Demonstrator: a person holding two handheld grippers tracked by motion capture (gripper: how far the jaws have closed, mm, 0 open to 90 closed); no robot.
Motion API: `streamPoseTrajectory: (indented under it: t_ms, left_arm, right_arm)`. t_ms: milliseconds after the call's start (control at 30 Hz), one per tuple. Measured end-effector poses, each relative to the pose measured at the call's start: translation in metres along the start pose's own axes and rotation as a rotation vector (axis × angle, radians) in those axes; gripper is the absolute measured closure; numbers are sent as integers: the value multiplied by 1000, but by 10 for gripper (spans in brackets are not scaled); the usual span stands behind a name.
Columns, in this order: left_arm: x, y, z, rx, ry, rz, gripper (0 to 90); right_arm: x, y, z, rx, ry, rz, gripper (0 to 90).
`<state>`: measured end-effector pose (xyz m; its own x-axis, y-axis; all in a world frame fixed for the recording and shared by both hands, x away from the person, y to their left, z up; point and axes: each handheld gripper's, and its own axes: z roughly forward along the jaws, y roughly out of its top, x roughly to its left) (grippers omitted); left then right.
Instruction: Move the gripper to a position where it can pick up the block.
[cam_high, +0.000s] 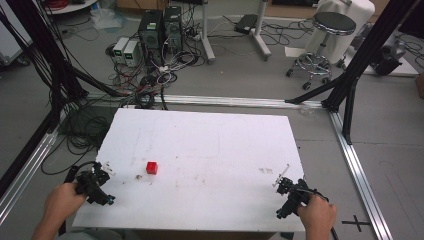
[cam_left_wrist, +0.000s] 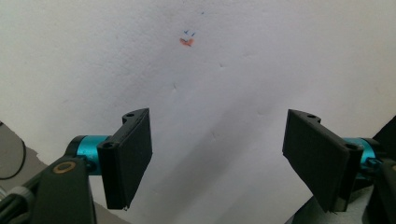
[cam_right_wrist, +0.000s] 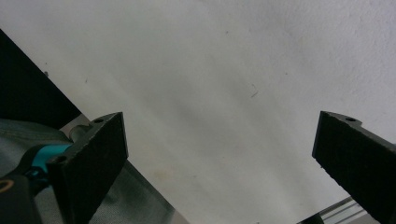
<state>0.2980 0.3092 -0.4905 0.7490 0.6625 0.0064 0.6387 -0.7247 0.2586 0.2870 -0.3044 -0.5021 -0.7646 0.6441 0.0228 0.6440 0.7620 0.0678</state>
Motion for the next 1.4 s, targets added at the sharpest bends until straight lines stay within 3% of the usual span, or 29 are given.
streamPoseTrajectory:
  t_ms: [267, 667, 867, 1033, 1400]
  left_arm:
    - [6, 5, -8, 11, 7, 3, 244]
    - [16, 15, -27, -2, 28, 77, 244]
    - [20, 24, -34, 1, 30, 123, 244]
    - [24, 35, -38, 8, 34, 209, 243]
    - [30, 59, -38, 23, -11, 313, 244]
  right_arm:
    - [0, -2, -1, -7, 4, 4, 26]
    - [1, -1, 0, -5, 7, 1, 25]
    - [1, -2, 1, -7, 7, 4, 26]
    - [1, -2, 1, -9, 8, 5, 25]
    - [1, 0, 2, -7, 13, -5, 25]
